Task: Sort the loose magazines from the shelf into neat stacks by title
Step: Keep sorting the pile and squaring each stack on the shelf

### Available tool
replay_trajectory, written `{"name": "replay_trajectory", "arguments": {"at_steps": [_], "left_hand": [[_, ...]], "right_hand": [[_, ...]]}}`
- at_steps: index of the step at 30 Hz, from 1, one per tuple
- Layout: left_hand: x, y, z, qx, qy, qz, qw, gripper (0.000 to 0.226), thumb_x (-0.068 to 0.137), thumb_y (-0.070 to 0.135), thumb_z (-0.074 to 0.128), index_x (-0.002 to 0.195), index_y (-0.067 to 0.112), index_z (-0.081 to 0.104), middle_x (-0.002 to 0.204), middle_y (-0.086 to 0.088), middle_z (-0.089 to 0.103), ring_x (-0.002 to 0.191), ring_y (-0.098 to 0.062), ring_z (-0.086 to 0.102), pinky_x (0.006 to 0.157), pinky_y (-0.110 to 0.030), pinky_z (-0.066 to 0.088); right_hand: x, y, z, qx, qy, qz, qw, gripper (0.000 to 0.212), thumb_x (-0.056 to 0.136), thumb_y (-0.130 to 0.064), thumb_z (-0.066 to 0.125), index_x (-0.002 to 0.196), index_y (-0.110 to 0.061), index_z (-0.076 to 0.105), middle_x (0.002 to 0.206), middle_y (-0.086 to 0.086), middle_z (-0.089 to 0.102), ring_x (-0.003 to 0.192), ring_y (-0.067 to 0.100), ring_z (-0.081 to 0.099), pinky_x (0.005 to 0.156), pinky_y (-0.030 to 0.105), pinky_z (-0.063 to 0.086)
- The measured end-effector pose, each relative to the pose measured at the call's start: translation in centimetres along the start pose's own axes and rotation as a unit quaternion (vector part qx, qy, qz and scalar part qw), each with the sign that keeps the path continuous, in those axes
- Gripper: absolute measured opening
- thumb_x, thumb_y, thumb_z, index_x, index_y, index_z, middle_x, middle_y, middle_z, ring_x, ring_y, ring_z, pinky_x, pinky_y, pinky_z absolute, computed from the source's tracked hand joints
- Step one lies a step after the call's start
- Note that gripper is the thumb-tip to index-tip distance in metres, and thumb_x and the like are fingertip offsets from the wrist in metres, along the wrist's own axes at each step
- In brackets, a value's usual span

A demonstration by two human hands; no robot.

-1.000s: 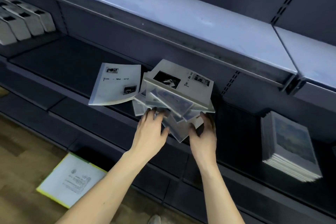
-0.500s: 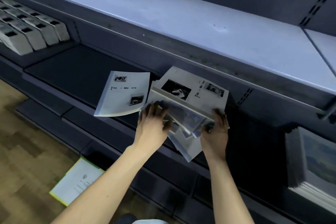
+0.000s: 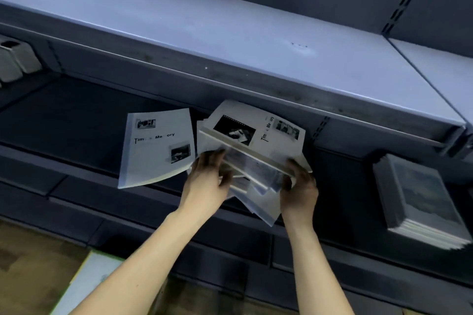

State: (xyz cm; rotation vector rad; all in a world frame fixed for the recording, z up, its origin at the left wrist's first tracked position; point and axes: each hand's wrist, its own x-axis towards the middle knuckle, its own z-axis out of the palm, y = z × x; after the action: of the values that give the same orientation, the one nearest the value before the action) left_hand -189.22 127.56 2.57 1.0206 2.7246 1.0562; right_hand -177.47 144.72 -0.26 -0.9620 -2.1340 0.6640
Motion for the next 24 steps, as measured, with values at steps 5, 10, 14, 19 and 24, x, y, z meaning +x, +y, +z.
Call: {"name": "replay_trajectory", "arguments": {"at_steps": [5, 10, 14, 19, 24], "left_hand": [[-0.3, -0.4, -0.6, -0.014, -0.009, 0.035, 0.999, 0.055, 0.094, 0.033, 0.056, 0.146, 0.021, 0.041, 0.138, -0.005, 0.043, 0.128, -0.025, 0.044, 0.099, -0.041, 0.048], [-2.1, -0.4, -1.1, -0.048, 0.030, 0.040, 0.998, 0.051, 0.093, 0.033, 0.059, 0.141, 0.023, 0.048, 0.132, -0.011, 0.048, 0.124, -0.029, 0.046, 0.098, -0.044, 0.048], [-3.7, -0.7, -1.4, -0.172, -0.013, -0.009, 0.985, 0.050, 0.098, 0.045, 0.045, 0.146, 0.035, 0.037, 0.131, -0.005, 0.057, 0.119, -0.024, 0.056, 0.093, -0.042, 0.051], [-4.5, -0.8, -1.2, -0.324, -0.085, -0.110, 0.936, 0.061, 0.097, 0.037, 0.054, 0.151, 0.038, 0.026, 0.133, 0.004, 0.057, 0.117, -0.014, 0.057, 0.091, -0.028, 0.048], [-3.4, -1.4, -1.7, -0.303, -0.085, -0.152, 0.937, 0.065, 0.100, 0.019, 0.049, 0.155, 0.027, 0.017, 0.145, -0.007, 0.048, 0.123, -0.026, 0.053, 0.094, -0.032, 0.047]], "right_hand": [[-3.1, -1.8, -0.6, -0.020, 0.061, -0.050, 0.997, 0.039, 0.083, 0.003, 0.072, 0.115, -0.019, 0.073, 0.118, -0.005, 0.071, 0.106, 0.014, 0.054, 0.089, 0.039, 0.051], [-7.6, -3.7, -0.6, -0.011, 0.099, -0.045, 0.994, 0.027, 0.080, -0.007, 0.079, 0.102, -0.023, 0.077, 0.100, -0.010, 0.075, 0.094, 0.017, 0.057, 0.079, 0.042, 0.055], [-11.1, -6.2, 0.2, 0.039, 0.108, -0.105, 0.988, 0.017, 0.075, -0.003, 0.083, 0.089, -0.010, 0.077, 0.095, -0.004, 0.075, 0.091, 0.009, 0.069, 0.080, 0.031, 0.058], [-14.7, -8.4, 1.5, 0.075, 0.014, -0.130, 0.989, 0.020, 0.080, -0.004, 0.077, 0.100, -0.007, 0.074, 0.108, -0.001, 0.071, 0.107, 0.003, 0.064, 0.095, 0.020, 0.050], [-13.6, -8.6, 0.2, 0.116, 0.063, -0.044, 0.990, 0.022, 0.092, -0.006, 0.061, 0.110, -0.013, 0.071, 0.118, -0.003, 0.061, 0.108, 0.008, 0.062, 0.093, 0.021, 0.050]]}}
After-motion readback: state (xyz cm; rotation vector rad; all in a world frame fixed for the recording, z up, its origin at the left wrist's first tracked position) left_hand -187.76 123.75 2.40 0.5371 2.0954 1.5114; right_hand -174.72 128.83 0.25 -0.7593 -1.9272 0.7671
